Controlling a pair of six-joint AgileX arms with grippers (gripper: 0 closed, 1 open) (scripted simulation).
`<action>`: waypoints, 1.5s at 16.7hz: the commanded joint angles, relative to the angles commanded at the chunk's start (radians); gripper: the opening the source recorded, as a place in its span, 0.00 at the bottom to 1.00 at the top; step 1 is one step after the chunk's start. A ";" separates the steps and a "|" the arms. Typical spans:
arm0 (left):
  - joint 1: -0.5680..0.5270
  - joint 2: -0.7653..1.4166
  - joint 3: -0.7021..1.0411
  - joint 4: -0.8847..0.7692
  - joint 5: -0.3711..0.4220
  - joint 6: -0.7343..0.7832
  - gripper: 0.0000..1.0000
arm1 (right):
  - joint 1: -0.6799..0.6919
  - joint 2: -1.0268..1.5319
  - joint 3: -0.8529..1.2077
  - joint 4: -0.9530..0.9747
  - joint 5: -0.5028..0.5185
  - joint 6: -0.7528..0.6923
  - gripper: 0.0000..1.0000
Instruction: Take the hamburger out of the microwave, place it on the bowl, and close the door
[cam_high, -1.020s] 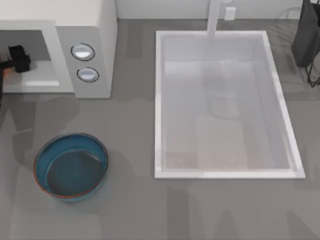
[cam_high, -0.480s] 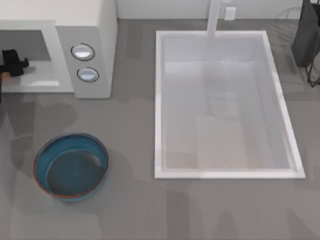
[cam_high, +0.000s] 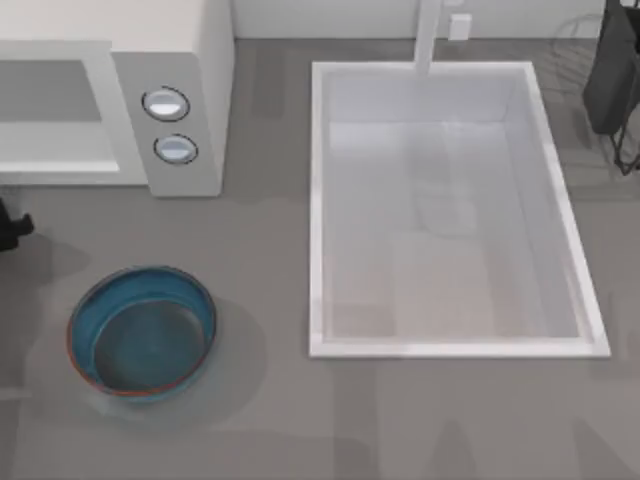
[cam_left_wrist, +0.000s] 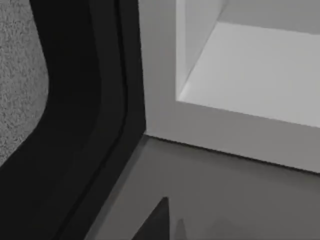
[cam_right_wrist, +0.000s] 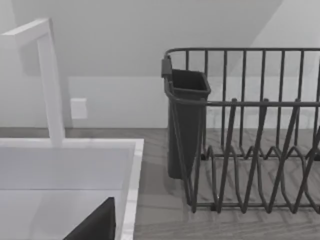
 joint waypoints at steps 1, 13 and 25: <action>0.010 -0.021 -0.067 0.046 0.010 0.003 0.00 | 0.000 0.000 0.000 0.000 0.000 0.000 1.00; 0.038 -0.121 -0.242 0.158 0.039 0.014 0.00 | 0.000 0.000 0.000 0.000 0.000 0.000 1.00; 0.040 -0.663 -0.204 -0.434 0.032 0.015 0.00 | 0.000 0.000 0.000 0.000 0.000 0.000 1.00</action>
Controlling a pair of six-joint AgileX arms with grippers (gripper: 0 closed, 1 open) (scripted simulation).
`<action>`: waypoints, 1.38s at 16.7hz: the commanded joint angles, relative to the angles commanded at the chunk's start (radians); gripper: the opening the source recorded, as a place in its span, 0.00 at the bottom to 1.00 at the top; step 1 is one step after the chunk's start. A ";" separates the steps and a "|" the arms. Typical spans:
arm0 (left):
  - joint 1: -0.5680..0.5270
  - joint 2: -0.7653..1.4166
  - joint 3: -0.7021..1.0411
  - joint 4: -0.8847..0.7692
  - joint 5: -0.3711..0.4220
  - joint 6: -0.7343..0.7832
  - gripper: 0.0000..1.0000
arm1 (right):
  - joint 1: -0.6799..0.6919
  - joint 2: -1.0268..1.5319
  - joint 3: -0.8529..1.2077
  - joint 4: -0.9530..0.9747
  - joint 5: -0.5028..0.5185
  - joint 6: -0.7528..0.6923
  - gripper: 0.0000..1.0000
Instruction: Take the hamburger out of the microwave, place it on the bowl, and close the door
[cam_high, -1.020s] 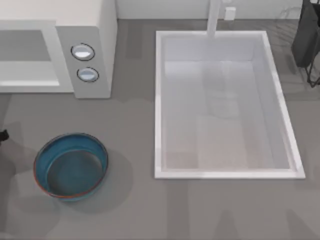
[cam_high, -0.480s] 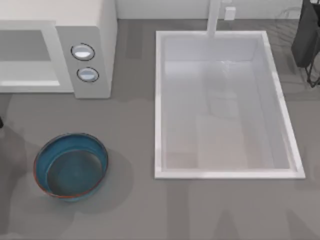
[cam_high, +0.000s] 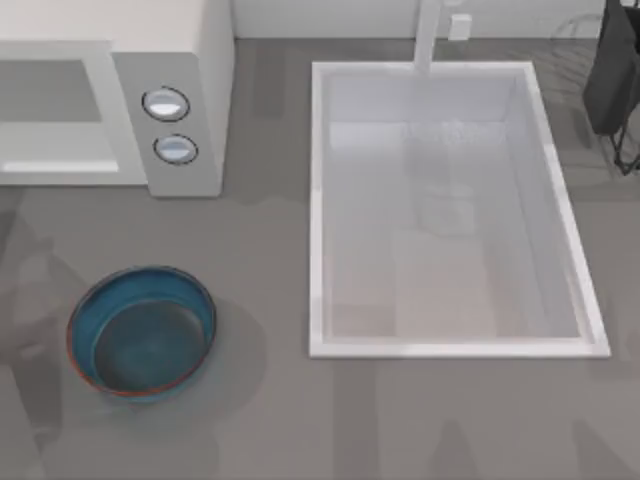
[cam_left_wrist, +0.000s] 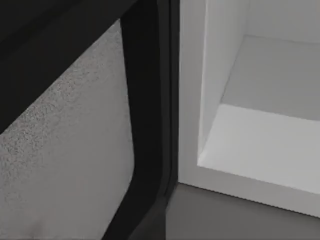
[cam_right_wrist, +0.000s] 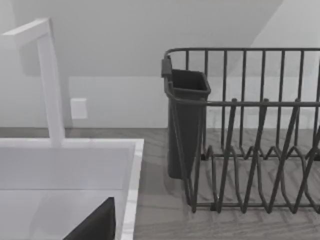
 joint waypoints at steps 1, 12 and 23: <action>0.000 -0.026 0.002 -0.027 0.000 0.000 0.00 | 0.000 0.000 0.000 0.000 0.000 0.000 1.00; -0.011 0.025 0.120 -0.186 0.128 0.157 0.00 | 0.000 0.000 0.000 0.000 0.000 0.000 1.00; -0.073 0.334 0.606 -1.167 0.744 1.207 0.00 | 0.000 0.000 0.000 0.000 0.000 0.000 1.00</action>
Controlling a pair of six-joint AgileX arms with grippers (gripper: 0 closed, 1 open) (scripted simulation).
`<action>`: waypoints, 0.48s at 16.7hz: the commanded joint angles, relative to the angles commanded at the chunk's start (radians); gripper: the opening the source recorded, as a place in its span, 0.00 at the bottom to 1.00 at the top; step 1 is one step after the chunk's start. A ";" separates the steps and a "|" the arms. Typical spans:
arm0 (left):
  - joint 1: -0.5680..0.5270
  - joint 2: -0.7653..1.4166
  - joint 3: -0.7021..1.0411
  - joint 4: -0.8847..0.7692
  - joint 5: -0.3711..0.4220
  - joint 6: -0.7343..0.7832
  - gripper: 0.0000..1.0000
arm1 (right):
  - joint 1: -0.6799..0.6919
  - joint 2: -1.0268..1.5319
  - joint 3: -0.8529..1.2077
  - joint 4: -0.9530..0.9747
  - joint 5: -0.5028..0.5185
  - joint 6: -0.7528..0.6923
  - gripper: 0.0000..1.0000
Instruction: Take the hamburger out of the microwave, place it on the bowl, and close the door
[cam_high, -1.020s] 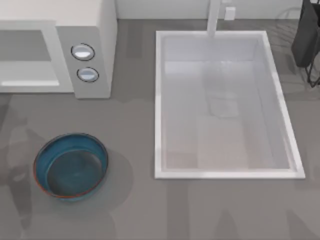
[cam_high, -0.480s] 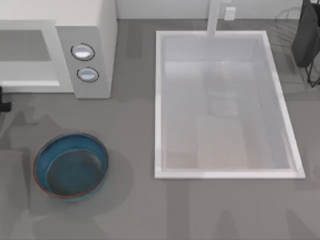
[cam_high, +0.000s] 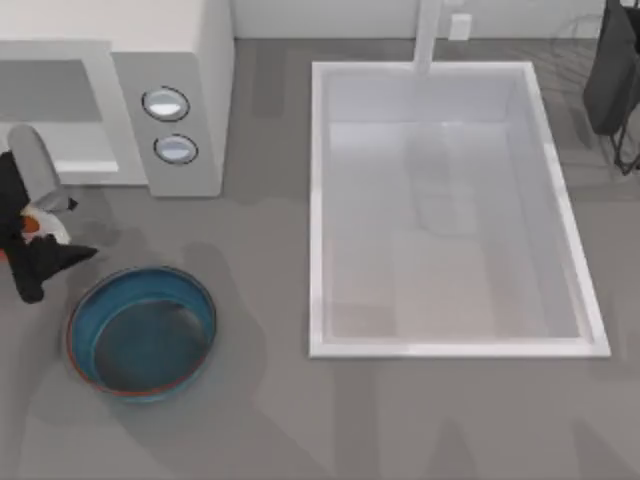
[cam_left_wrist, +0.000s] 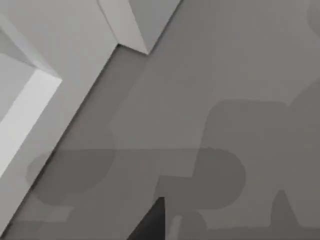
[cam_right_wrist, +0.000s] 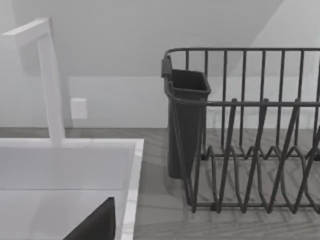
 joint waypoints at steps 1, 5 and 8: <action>-0.006 0.025 0.031 -0.104 0.051 0.114 0.00 | 0.000 0.000 0.000 0.000 0.000 0.000 1.00; -0.030 0.115 0.115 -0.484 0.221 0.524 0.00 | 0.000 0.000 0.000 0.000 0.000 0.000 1.00; -0.046 0.172 0.139 -0.697 0.309 0.762 0.00 | 0.000 0.000 0.000 0.000 0.000 0.000 1.00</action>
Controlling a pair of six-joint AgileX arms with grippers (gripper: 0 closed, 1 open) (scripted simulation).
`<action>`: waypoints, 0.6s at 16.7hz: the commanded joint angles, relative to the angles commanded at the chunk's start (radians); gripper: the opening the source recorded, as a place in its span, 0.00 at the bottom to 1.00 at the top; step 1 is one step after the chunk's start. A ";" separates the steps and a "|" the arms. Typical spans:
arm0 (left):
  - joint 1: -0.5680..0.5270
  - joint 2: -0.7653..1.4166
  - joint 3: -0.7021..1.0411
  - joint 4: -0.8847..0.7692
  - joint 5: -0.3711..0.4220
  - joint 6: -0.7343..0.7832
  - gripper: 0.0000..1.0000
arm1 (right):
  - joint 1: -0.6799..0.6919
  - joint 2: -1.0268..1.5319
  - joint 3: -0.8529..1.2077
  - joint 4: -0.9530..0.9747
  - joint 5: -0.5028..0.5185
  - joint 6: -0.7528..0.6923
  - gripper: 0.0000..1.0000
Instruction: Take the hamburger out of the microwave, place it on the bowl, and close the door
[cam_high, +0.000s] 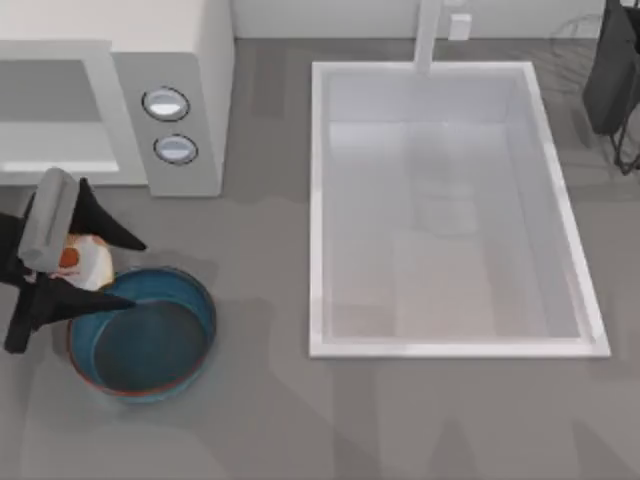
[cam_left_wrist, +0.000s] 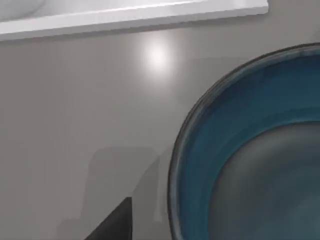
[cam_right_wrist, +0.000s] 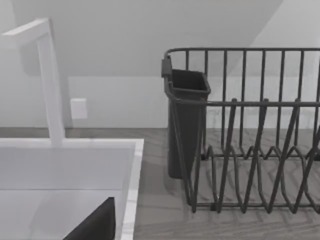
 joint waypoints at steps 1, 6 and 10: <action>-0.004 0.015 0.003 -0.052 0.022 0.063 0.00 | 0.000 0.000 0.000 0.000 0.000 0.000 1.00; -0.015 0.046 0.006 -0.163 0.078 0.220 0.00 | 0.000 0.000 0.000 0.000 0.000 0.000 1.00; -0.015 0.046 0.006 -0.163 0.078 0.220 0.00 | 0.000 0.000 0.000 0.000 0.000 0.000 1.00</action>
